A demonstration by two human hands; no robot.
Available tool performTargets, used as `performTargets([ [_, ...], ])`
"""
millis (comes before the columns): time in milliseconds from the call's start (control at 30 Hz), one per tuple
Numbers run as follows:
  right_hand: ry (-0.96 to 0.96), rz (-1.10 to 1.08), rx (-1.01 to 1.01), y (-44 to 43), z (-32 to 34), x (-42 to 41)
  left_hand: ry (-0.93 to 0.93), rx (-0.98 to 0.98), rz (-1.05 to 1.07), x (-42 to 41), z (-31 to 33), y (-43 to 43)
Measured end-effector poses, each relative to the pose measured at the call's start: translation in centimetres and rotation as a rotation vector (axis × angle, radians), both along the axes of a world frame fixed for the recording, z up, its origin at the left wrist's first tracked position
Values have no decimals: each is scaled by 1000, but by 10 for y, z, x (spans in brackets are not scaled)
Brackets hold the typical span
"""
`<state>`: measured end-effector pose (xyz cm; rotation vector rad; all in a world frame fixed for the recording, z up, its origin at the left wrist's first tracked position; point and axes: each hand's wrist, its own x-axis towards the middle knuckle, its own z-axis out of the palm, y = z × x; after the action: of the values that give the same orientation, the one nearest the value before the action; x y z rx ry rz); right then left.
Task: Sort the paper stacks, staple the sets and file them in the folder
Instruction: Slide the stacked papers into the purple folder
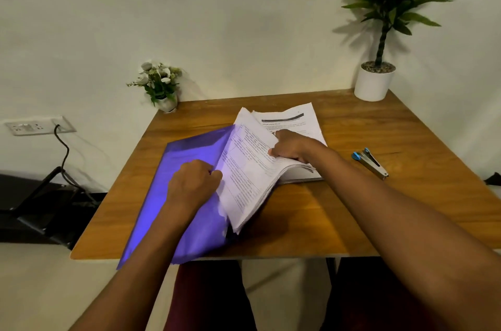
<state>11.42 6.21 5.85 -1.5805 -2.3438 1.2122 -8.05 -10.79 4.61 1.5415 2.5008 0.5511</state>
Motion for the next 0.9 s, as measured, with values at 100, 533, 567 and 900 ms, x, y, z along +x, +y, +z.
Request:
performTargets([
  [100,38,-40,67,-9,-12,6,-62,-73,-38,-7,13,-1],
  [533,309,-270,-153,-35,-19,-8,-162,-99,-82,-5,35,5],
  [567,318,-259,-128,-41,-20,-11,-160,-95,-78,-2,34,5],
  [900,409,-98,-73,-106,-52,-84,-106,24,-69,14,24,12],
])
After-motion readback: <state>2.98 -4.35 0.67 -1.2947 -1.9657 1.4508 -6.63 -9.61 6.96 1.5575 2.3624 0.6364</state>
